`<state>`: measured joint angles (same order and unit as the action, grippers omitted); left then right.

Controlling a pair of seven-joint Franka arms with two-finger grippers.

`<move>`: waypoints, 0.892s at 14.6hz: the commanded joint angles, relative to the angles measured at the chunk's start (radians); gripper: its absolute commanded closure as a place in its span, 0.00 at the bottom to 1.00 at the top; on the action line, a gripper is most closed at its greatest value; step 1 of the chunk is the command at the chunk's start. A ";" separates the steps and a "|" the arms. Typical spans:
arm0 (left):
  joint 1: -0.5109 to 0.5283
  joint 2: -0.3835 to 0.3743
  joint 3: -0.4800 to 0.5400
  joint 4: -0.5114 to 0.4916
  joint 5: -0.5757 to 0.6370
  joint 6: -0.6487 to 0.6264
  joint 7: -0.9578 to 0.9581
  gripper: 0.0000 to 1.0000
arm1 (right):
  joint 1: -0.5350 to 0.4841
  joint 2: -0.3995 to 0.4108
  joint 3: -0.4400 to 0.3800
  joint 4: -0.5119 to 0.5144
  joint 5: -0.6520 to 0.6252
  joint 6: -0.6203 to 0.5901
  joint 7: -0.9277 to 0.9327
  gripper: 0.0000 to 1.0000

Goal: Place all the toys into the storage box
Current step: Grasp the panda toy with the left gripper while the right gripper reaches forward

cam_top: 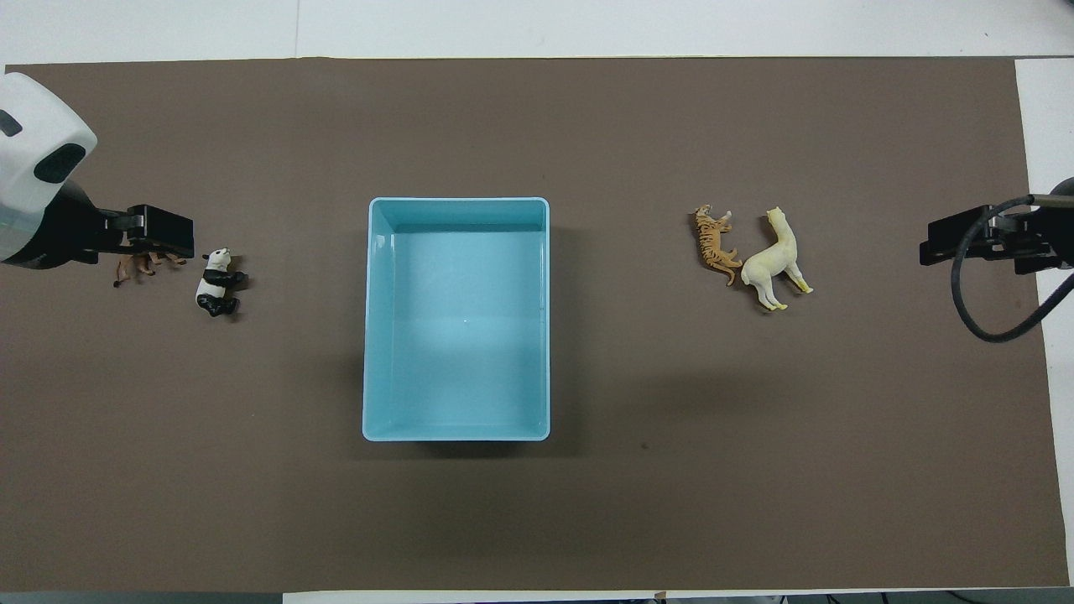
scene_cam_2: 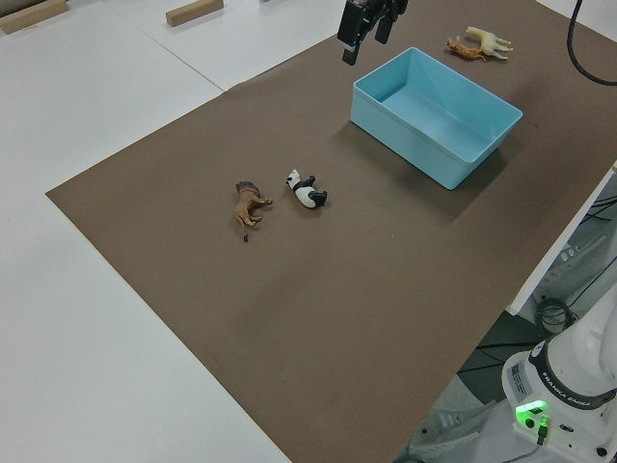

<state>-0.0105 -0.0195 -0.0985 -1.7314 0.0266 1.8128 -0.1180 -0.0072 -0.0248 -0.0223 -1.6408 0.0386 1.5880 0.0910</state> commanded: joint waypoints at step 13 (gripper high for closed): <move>0.113 0.220 0.003 -0.257 0.001 0.511 0.412 0.00 | 0.032 0.149 0.021 -0.093 0.012 0.309 0.123 0.00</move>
<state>0.0974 0.1944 -0.0922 -1.9740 0.0264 2.2981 0.2477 0.0246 0.0645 -0.0027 -1.7269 0.0390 1.8335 0.2882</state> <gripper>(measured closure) 0.000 0.000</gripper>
